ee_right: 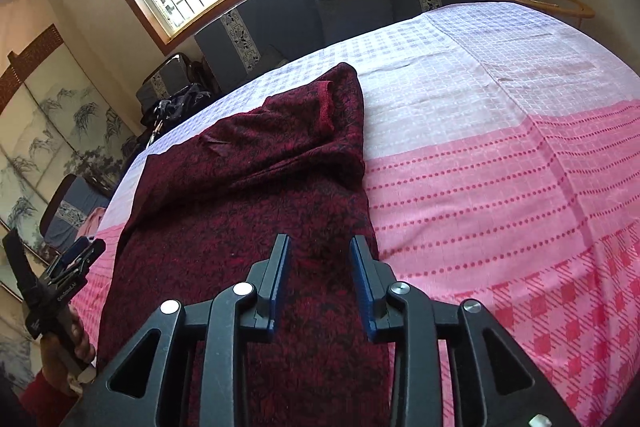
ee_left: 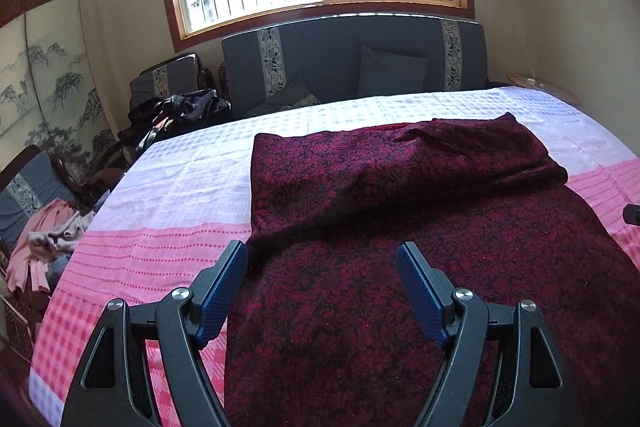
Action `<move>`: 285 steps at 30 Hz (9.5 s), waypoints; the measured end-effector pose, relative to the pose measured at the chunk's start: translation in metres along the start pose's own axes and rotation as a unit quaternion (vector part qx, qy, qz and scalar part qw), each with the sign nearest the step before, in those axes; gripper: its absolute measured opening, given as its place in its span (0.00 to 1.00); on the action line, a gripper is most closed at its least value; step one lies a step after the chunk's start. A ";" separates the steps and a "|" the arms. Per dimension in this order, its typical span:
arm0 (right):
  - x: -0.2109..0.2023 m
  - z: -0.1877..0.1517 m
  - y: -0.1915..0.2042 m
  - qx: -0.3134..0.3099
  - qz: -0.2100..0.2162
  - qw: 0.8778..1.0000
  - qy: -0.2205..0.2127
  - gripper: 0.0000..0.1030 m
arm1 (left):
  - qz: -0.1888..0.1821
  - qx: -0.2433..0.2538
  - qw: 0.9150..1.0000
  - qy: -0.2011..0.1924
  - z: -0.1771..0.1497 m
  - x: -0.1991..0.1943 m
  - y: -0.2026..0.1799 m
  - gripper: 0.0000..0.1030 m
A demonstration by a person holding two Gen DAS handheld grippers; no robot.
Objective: Fold small clothes
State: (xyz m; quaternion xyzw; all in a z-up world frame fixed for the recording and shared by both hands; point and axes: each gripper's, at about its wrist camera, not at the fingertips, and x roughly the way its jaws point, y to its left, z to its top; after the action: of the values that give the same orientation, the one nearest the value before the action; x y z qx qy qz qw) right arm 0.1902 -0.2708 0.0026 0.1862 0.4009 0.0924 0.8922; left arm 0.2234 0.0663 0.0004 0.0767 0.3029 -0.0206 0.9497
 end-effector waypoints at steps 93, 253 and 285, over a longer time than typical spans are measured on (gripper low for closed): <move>-0.075 -0.116 -0.030 0.095 0.288 0.949 0.091 0.11 | -0.335 -0.267 0.900 0.077 -0.096 -0.112 0.099 0.09; 0.224 0.173 -0.019 0.003 -0.002 0.994 0.106 0.00 | -0.202 -0.273 0.935 0.104 0.089 0.249 0.118 0.57; 0.086 0.020 0.079 -0.122 0.105 0.987 -0.001 0.21 | -0.277 -0.206 0.922 0.177 0.078 0.231 0.177 0.69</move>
State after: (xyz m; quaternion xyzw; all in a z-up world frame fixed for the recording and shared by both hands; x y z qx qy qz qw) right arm 0.2611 -0.1769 -0.0114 0.1175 0.3640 0.2339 0.8939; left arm 0.4722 0.2302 -0.0468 -0.2056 0.4723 -0.2064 0.8319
